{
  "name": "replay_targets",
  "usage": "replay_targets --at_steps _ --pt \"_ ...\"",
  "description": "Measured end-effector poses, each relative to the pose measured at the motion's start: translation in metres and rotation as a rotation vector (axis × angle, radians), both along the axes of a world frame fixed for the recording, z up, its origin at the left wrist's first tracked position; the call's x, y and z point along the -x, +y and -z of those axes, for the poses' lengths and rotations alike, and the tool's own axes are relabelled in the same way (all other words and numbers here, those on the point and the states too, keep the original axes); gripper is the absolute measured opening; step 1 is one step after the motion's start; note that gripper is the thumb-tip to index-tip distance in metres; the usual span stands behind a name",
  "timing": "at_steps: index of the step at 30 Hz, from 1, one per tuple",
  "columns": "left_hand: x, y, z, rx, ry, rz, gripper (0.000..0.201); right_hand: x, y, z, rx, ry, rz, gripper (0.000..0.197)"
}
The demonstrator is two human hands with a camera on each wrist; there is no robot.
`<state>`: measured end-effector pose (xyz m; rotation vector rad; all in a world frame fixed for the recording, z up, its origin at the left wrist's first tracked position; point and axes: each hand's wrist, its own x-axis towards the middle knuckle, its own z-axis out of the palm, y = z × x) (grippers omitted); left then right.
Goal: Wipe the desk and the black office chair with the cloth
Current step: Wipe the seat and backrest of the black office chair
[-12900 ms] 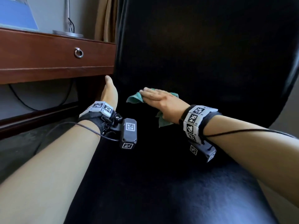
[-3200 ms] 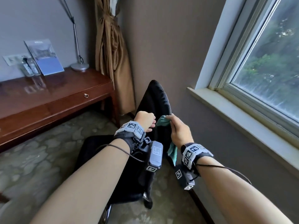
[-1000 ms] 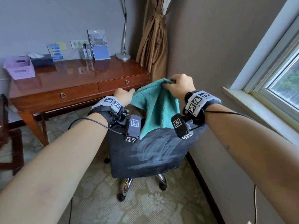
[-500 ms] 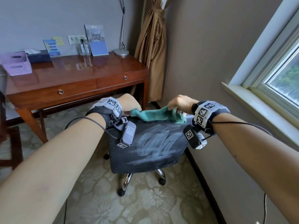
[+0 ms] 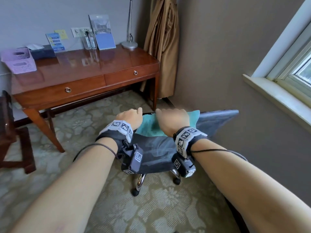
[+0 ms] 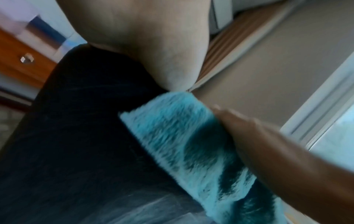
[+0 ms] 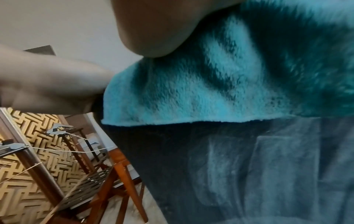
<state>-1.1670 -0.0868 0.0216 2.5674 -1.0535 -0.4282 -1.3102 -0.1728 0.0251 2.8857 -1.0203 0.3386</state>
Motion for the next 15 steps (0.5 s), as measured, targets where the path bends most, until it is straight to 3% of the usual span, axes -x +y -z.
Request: replay_targets --at_steps 4,7,12,15 --pt "-0.007 -0.002 0.003 -0.025 -0.081 -0.001 0.046 -0.031 0.019 0.010 0.046 -0.081 -0.067 0.044" --pt "-0.019 0.003 0.009 -0.022 -0.118 -0.043 0.052 -0.016 0.006 0.016 0.071 -0.159 -0.115 0.040" --pt "-0.022 0.002 0.017 -0.010 -0.158 -0.002 0.052 0.070 -0.064 0.020 0.165 -0.158 0.072 0.032" --pt "-0.019 -0.001 0.017 -0.064 -0.189 0.031 0.045 0.078 -0.077 0.017 0.171 -0.146 0.191 0.033"
